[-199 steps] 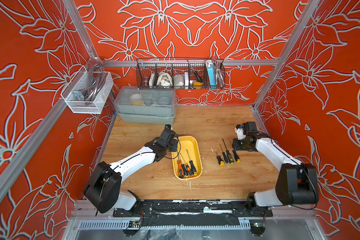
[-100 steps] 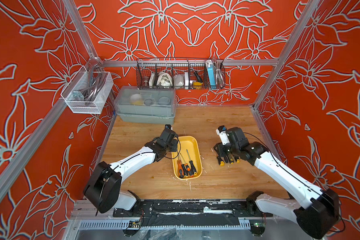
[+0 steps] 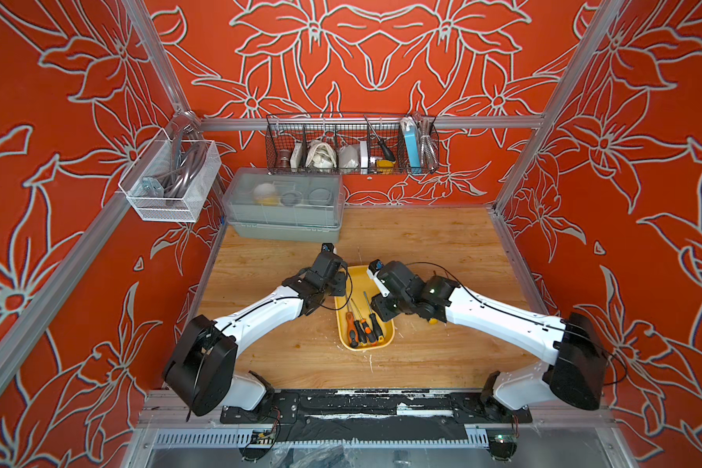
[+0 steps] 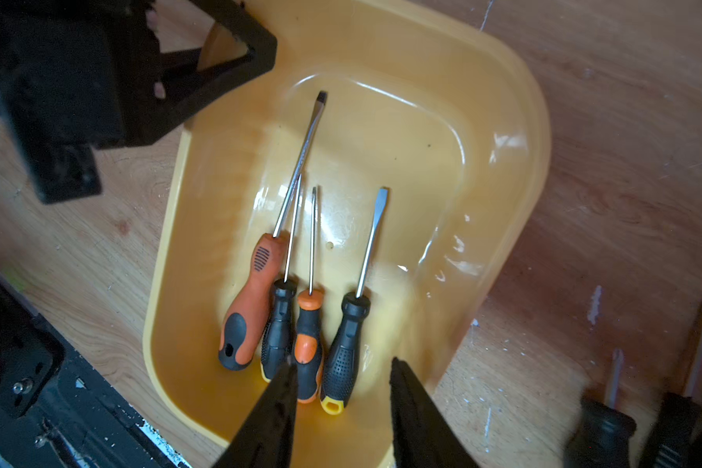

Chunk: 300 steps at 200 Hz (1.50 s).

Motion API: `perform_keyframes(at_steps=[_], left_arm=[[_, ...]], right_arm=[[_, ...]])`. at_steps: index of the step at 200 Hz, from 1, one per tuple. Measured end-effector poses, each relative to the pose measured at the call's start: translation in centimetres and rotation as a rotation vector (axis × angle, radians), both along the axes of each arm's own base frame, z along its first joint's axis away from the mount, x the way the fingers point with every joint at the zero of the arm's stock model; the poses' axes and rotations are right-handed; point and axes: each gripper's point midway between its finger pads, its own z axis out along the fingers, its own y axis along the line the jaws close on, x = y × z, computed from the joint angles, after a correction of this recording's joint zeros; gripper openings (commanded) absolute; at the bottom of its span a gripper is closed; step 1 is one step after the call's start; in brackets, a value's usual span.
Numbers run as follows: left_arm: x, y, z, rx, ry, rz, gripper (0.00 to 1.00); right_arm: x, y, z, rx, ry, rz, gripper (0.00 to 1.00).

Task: Take out the screwdriver from the storage box
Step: Pick up the screwdriver from the storage box.

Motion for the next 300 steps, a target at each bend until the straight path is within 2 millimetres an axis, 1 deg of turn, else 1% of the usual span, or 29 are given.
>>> perform_keyframes(at_steps=[39, 71, 125, 146, 182, 223, 278, 300], left_arm=[[0.0, 0.0, 0.0, 0.0, 0.0, 0.0, 0.0], [0.0, 0.0, 0.0, 0.0, 0.0, 0.0, 0.0], [0.0, 0.0, 0.0, -0.002, 0.001, -0.001, 0.0], [0.0, -0.1, 0.0, -0.004, 0.001, 0.001, 0.0], [0.0, -0.1, 0.0, -0.004, 0.001, 0.0, 0.0], [0.0, -0.1, 0.0, -0.005, 0.002, 0.001, 0.0], [0.1, 0.1, 0.0, 0.002, -0.002, 0.009, 0.0], [0.1, 0.1, 0.0, 0.003, -0.002, 0.009, 0.0]], right_arm=[[-0.1, 0.5, -2.4, -0.046, 0.038, -0.009, 0.43], [0.0, 0.4, -4.8, -0.105, 0.07, -0.015, 0.43], [0.0, 0.2, -8.2, -0.183, 0.115, -0.018, 0.43], [0.1, 0.5, -8.8, -0.196, 0.123, -0.017, 0.42], [0.4, 0.8, -9.3, -0.209, 0.126, -0.018, 0.42], [0.7, 0.7, -10.2, -0.242, 0.124, -0.021, 0.32], [0.9, 1.2, -10.3, -0.255, 0.118, -0.006, 0.12], [0.9, 1.2, -10.2, -0.255, 0.118, -0.006, 0.07]])
